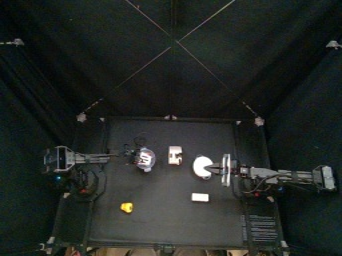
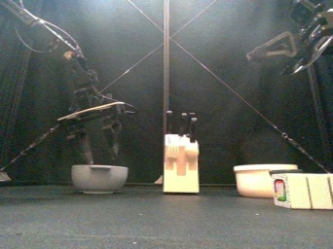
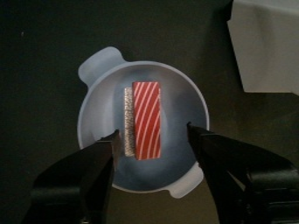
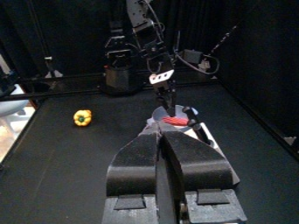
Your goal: Put salmon sushi in bowl
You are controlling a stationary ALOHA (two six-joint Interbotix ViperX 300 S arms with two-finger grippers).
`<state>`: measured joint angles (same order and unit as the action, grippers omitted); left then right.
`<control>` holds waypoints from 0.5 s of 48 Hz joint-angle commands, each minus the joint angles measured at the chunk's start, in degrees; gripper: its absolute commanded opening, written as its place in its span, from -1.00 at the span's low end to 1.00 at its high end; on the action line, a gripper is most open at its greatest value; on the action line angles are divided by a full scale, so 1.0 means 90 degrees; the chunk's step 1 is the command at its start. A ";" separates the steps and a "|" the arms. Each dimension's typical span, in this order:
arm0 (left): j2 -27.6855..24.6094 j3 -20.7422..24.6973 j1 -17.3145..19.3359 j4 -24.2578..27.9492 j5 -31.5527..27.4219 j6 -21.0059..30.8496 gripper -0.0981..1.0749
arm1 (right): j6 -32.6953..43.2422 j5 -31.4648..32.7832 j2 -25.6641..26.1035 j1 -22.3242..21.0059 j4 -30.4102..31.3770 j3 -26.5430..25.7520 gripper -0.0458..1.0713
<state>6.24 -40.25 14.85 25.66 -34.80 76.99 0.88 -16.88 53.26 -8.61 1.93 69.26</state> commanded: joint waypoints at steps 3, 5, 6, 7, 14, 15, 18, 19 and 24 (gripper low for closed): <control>0.0020 0.0068 0.0020 0.0029 0.0000 0.0010 0.78 | 0.0010 -0.0059 -0.0029 -0.0020 -0.0010 -0.0127 -0.88; 0.0020 0.0068 0.0020 0.0029 0.0000 0.0010 0.78 | 0.0010 -0.0059 -0.0029 -0.0010 -0.0010 -0.0127 -0.88; 0.0020 0.0068 0.0020 0.0029 0.0010 0.0010 0.78 | 0.0010 -0.0059 -0.0029 -0.0010 -0.0010 -0.0127 -0.88; 0.0020 0.0068 0.0020 0.0039 0.0000 0.0010 0.78 | 0.0010 -0.0059 -0.0039 -0.0010 -0.0010 -0.0127 -0.88; 0.0020 0.0068 -0.0010 0.0039 0.0000 0.0000 0.78 | 0.0010 -0.0049 -0.0029 -0.0010 -0.0010 -0.0137 -0.88; 0.0029 0.0068 -0.0010 0.0039 0.0000 0.0000 0.78 | 0.0010 -0.0059 -0.0029 -0.0020 0.0000 -0.0127 -0.88; 0.0020 0.0068 -0.0010 0.0049 0.0000 0.0000 0.78 | 0.0010 -0.0059 -0.0029 -0.0010 -0.0010 -0.0137 -0.88; 0.0029 0.0068 -0.0010 0.0059 0.0000 0.0000 0.78 | 0.0010 -0.0059 -0.0029 -0.0020 -0.0010 -0.0127 -0.88; 0.0029 0.0068 -0.0010 0.0117 0.0000 0.0000 0.78 | 0.0010 -0.0059 -0.0029 -0.0020 -0.0010 -0.0137 -0.88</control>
<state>6.24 -40.34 14.77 26.10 -34.89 76.99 0.88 -16.88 53.26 -8.61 1.93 69.26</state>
